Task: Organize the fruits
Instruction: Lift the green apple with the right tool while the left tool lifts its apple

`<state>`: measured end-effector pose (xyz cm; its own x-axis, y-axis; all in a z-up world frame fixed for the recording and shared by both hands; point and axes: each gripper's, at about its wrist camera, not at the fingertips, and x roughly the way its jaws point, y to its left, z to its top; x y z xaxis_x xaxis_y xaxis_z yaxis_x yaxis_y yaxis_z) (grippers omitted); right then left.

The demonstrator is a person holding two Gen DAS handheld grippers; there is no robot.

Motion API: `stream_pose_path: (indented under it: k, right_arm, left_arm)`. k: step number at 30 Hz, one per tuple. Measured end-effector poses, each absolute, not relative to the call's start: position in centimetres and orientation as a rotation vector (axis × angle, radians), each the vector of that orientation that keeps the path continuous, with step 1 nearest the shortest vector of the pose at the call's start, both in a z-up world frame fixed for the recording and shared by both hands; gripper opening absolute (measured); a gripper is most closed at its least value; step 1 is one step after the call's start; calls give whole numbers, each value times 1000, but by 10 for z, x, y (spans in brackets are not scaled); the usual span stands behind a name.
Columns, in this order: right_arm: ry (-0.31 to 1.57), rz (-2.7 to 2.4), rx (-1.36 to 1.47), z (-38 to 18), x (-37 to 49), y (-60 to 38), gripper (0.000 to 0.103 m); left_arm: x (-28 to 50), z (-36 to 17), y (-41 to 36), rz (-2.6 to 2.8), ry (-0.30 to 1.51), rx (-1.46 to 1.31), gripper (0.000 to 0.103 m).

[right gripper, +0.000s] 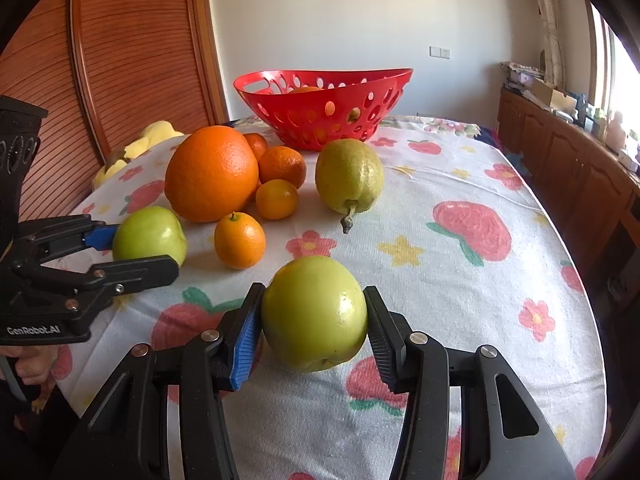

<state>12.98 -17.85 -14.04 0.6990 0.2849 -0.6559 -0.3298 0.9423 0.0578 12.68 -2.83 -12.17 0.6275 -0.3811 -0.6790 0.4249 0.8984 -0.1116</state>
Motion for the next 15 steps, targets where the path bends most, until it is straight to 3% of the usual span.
stream_pose_path:
  k: [15]
  right_arm:
    - [702,332,-83,-127,129,-181,50]
  left_arm:
    - [121,-82,-9,-445,663,58,51]
